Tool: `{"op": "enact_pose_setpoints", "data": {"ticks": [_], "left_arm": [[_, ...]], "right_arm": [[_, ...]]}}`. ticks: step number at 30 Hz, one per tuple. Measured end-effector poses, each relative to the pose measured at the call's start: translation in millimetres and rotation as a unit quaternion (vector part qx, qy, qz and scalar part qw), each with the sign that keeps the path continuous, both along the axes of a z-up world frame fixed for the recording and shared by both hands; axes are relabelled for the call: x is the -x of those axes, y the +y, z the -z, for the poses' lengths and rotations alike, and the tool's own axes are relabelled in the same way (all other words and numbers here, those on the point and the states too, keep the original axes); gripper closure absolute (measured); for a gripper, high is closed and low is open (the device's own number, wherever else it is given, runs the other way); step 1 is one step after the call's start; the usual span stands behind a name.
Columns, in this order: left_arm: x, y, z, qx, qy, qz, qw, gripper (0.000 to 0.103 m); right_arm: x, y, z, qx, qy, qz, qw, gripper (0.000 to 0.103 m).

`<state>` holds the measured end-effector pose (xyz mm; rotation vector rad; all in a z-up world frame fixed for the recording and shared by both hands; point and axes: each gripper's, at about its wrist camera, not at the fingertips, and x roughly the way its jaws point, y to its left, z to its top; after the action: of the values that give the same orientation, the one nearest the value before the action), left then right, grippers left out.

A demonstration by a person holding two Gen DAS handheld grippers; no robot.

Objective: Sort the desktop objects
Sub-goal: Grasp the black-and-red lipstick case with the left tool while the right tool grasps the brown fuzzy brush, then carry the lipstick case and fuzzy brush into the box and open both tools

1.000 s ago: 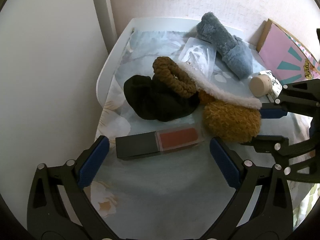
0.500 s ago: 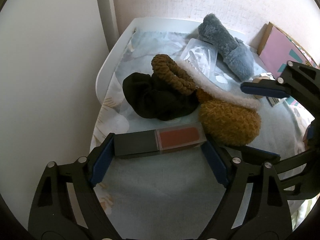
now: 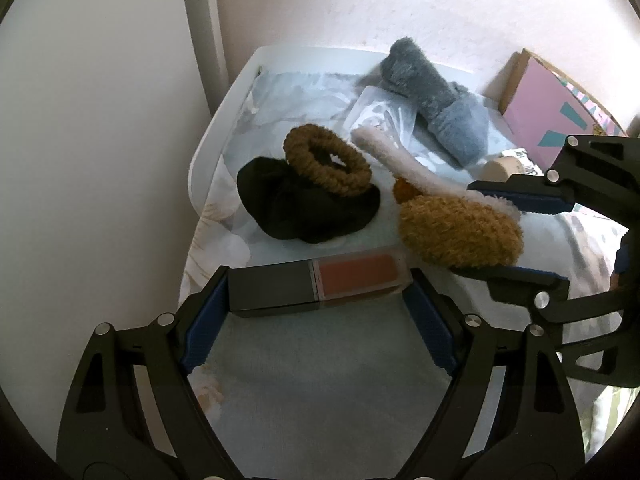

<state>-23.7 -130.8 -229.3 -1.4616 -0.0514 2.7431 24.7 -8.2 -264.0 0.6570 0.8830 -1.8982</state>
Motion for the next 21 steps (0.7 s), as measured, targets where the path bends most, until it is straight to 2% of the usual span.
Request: {"op": "enact_pose_setpoints", "data": {"ticks": [4,8,12,16,21], "left_arm": [[-6,0,-15,0.002,0.003,0.003,1.0000,0.019],[-11,4,-46,0.000,0.011,0.015,0.9998,0.019],[-11,15,-79,0.008,0.025,0.034,0.9991,0.019],[-7,29,-115,0.006,0.040,0.053,0.9978,0.019],[6,59,-157,0.001,0.074,0.101,0.9921,0.019]], "right_arm": [[-1,11,-16,0.008,-0.006,0.020,1.000,0.073],[-1,26,-41,0.020,-0.008,0.042,0.999,0.073],[2,46,-73,0.038,-0.037,0.076,0.996,0.073],[19,69,-104,0.070,-0.063,0.122,0.988,0.073],[36,113,-144,0.116,-0.086,0.183,0.972,0.073]]}}
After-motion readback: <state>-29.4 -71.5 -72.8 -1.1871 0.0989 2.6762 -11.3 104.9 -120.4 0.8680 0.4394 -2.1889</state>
